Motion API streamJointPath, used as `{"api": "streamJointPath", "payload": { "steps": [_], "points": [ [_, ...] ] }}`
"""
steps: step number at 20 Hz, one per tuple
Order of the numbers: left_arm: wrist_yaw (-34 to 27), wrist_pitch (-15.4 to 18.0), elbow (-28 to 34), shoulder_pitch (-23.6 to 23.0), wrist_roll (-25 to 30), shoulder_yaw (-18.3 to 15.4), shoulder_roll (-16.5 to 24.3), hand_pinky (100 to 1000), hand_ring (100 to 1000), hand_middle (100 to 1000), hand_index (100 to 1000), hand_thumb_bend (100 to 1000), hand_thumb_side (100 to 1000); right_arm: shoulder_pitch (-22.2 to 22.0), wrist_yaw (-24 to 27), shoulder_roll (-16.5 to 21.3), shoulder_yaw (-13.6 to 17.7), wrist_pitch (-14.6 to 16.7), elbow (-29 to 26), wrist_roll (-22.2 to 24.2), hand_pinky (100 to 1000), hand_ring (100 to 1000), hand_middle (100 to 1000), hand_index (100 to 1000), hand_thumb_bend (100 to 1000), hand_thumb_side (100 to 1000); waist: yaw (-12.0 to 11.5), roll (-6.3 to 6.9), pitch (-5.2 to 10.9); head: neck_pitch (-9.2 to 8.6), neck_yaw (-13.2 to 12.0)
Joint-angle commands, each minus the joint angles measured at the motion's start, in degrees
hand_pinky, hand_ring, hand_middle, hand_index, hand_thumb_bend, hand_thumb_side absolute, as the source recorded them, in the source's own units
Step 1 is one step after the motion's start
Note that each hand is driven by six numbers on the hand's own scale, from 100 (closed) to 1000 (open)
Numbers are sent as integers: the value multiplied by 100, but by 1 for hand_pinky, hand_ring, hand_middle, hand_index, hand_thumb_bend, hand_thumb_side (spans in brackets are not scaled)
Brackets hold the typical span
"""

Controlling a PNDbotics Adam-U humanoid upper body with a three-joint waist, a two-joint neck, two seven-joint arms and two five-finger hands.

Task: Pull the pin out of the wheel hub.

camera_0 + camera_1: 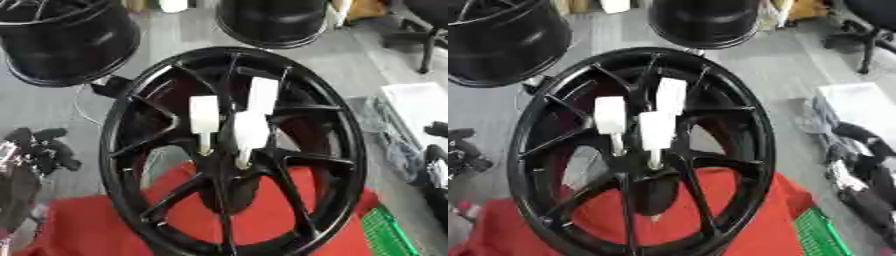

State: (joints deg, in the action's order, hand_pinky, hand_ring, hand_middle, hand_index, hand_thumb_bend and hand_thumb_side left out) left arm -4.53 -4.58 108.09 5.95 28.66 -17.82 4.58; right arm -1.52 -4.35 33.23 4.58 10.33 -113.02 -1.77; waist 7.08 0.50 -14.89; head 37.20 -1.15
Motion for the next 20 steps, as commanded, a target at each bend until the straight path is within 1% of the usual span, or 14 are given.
{"api": "streamJointPath", "payload": {
  "steps": [1,2,5,6,9,11,12,16,18,20],
  "points": [
    [16,-2,89,-4,22,31,138,645,468,504,781,143,959,108,-12,1092,39,460,-157,14,466,444,830,894,100,446,-16,-30,112,5,2],
    [18,3,89,-5,32,41,146,645,468,504,781,143,959,186,14,1374,4,570,-157,51,470,447,830,894,100,432,-27,-35,114,6,11],
    [22,17,85,-16,64,64,165,646,469,504,781,141,961,468,129,1999,-143,800,-157,210,477,454,837,899,100,404,-55,-40,121,16,33],
    [25,23,83,-22,79,77,172,646,469,504,781,141,961,635,198,2212,-236,856,-157,298,480,454,847,907,100,368,-75,-41,124,19,54],
    [27,43,77,-36,118,106,186,646,469,505,781,140,960,1124,449,2603,-474,927,-157,615,483,450,863,920,100,310,-120,-47,134,28,100],
    [22,58,74,-44,145,132,203,646,469,505,781,139,960,1492,593,2767,-662,907,-157,920,490,454,877,931,100,264,-179,-59,144,31,140],
    [19,65,73,-48,157,143,211,646,469,505,781,137,960,1669,645,2815,-759,888,-157,1105,498,458,889,937,100,211,-207,-66,147,31,160],
    [27,81,60,-58,200,177,237,646,469,505,781,138,962,2288,619,2854,-1063,560,-157,1961,512,465,911,950,100,200,-298,-100,148,10,257],
    [33,88,55,-60,208,179,240,646,469,505,781,138,962,2426,639,2829,-1103,444,-157,2195,512,465,911,950,100,200,-303,-105,149,6,265],
    [35,91,53,-61,210,178,241,646,469,505,781,138,962,2471,675,2821,-1100,398,-157,2291,512,465,911,950,100,200,-303,-106,149,5,265]
  ]
}}
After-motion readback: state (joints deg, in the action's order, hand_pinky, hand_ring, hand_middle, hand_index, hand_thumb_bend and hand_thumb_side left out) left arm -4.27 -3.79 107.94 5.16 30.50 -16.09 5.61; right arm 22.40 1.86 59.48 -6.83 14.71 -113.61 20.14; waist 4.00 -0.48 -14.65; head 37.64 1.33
